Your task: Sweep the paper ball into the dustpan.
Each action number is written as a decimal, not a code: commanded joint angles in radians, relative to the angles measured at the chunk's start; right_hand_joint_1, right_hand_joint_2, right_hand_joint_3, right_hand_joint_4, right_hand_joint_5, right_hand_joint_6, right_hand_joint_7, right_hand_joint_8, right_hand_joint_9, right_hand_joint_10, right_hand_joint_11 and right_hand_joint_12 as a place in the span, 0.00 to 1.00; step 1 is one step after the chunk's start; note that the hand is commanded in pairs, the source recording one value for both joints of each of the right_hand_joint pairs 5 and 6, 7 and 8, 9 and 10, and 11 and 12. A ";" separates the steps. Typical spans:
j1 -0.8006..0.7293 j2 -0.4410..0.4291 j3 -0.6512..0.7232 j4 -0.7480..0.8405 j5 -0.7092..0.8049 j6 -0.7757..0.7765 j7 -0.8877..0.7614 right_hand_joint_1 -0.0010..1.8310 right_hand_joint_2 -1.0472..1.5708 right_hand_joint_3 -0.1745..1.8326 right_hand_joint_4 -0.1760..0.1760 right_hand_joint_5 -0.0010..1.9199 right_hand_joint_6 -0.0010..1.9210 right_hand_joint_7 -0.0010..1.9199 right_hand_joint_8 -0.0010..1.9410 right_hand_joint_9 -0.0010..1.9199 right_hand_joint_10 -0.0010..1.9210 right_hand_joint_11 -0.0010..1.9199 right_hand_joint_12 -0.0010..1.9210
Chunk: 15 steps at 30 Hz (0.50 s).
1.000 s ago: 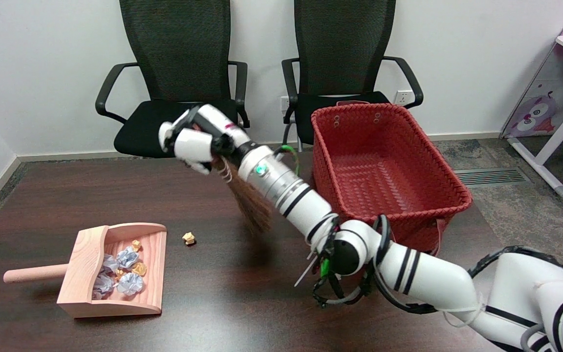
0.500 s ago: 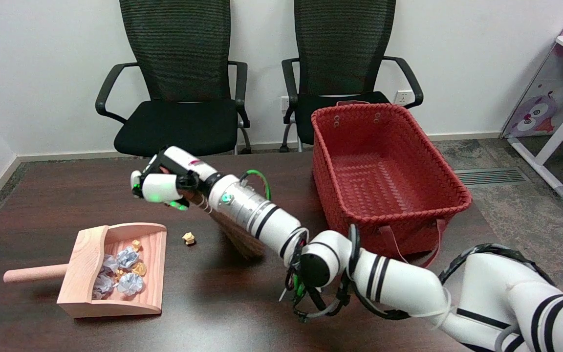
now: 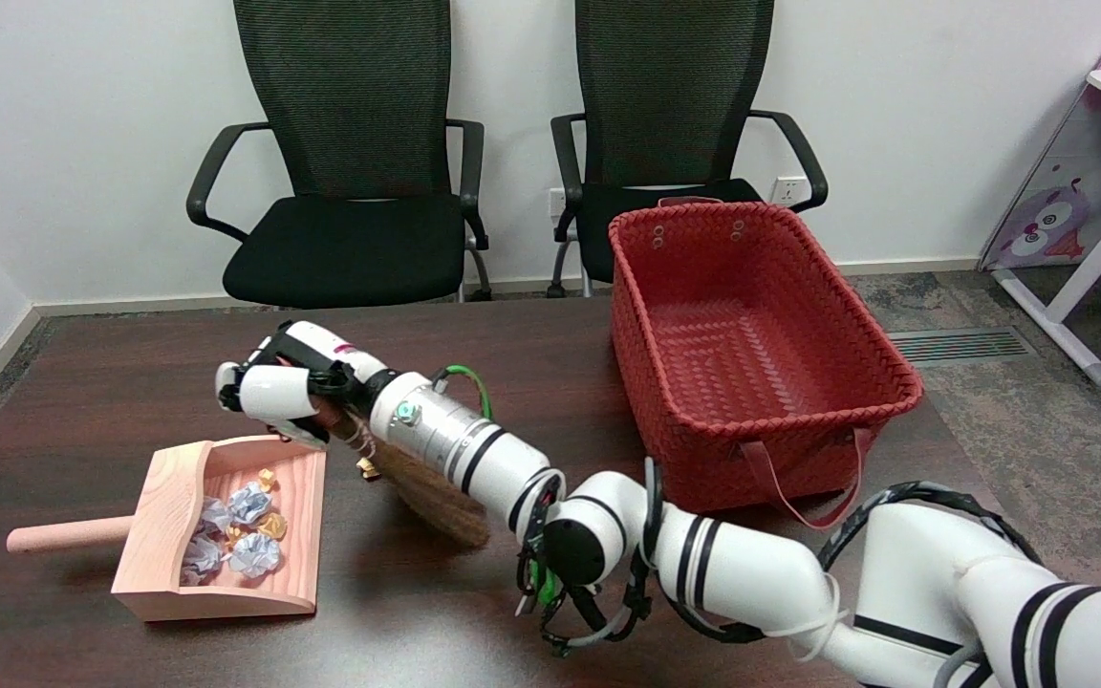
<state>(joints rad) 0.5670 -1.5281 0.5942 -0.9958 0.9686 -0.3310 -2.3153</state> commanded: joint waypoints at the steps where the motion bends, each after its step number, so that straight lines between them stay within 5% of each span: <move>1: 0.022 -0.096 -0.040 0.074 -0.002 -0.058 0.482 0.37 0.82 0.98 0.49 1.00 1.00 1.00 0.99 1.00 1.00 1.00 1.00; 15: 0.028 -0.094 -0.051 0.004 -0.002 -0.102 0.888 0.38 0.75 0.92 0.49 1.00 1.00 1.00 0.99 1.00 1.00 1.00 1.00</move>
<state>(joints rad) 0.5829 -1.5975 0.5638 -0.9530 0.9650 -0.3771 -1.8876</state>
